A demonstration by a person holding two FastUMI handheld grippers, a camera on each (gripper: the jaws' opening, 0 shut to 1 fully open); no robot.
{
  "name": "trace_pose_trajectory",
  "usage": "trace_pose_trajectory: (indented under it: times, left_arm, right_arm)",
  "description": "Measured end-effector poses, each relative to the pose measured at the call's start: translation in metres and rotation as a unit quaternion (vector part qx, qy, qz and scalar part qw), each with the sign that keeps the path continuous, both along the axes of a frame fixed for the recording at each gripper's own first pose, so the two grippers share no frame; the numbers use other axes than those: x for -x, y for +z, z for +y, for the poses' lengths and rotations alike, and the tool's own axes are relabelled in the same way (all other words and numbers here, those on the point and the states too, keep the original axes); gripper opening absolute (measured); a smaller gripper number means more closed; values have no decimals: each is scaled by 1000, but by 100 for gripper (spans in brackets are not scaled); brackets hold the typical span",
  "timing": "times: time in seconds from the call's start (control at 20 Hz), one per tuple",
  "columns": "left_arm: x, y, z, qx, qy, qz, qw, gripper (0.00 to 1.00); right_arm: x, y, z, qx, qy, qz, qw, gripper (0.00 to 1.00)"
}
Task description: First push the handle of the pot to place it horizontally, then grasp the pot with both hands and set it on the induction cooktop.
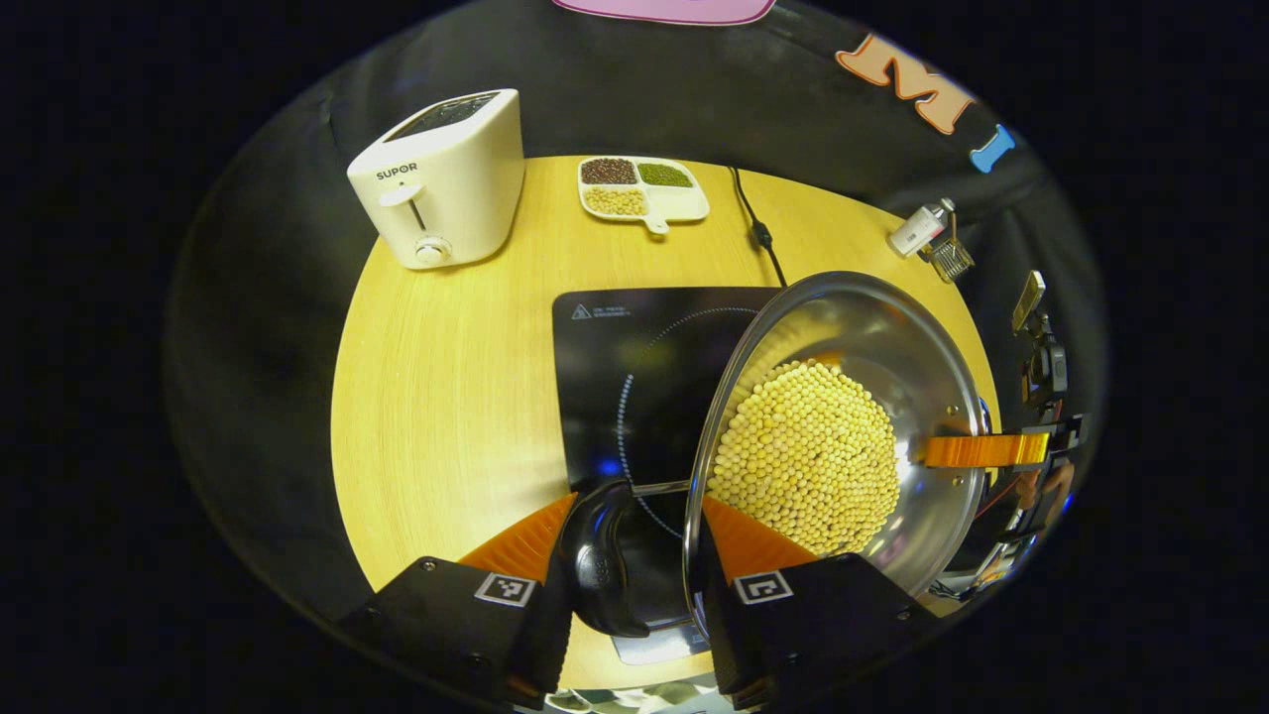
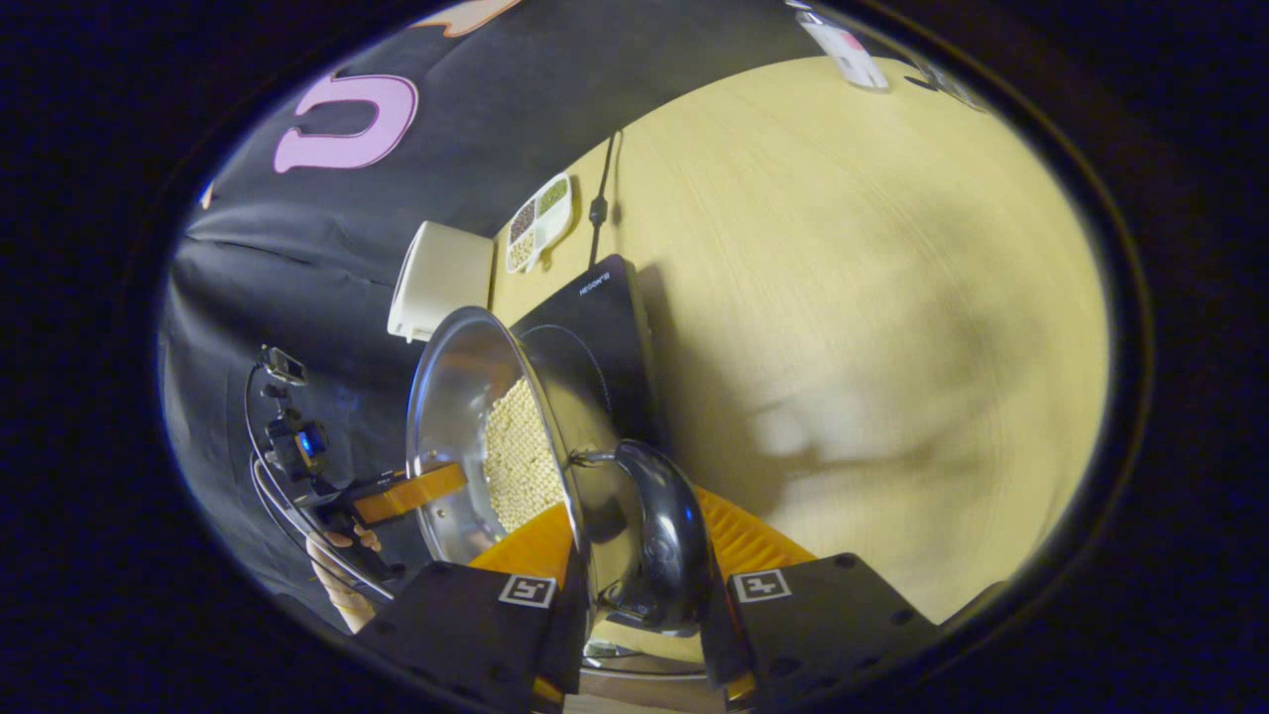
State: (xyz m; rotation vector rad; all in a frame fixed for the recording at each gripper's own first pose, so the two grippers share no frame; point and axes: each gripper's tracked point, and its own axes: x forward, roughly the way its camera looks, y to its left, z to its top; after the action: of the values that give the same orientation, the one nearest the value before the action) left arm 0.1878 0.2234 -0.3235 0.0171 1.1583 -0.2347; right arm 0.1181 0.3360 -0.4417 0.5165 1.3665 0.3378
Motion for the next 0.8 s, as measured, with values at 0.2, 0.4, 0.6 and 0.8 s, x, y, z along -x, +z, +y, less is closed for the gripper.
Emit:
trace_pose_trajectory:
  times: [0.2, 0.4, 0.6, 0.8]
  left_arm:
    - [-11, -5, 7, -1, 2, -11, 1000, 59]
    - [-15, -14, 12, -1, 4, -8, 1000, 59]
    - [-21, -11, 16, -13, -6, -24, 1000, 61]
    - [-24, -12, 19, -16, -5, -27, 999, 64]
  right_arm:
    - [-14, -5, 9, 3, -2, -10, 1000, 50]
    - [-17, -16, 13, 7, -2, -9, 1000, 50]
    - [-27, -15, 20, -5, -12, -23, 1000, 50]
    - [-30, -15, 22, -8, -11, -25, 1000, 50]
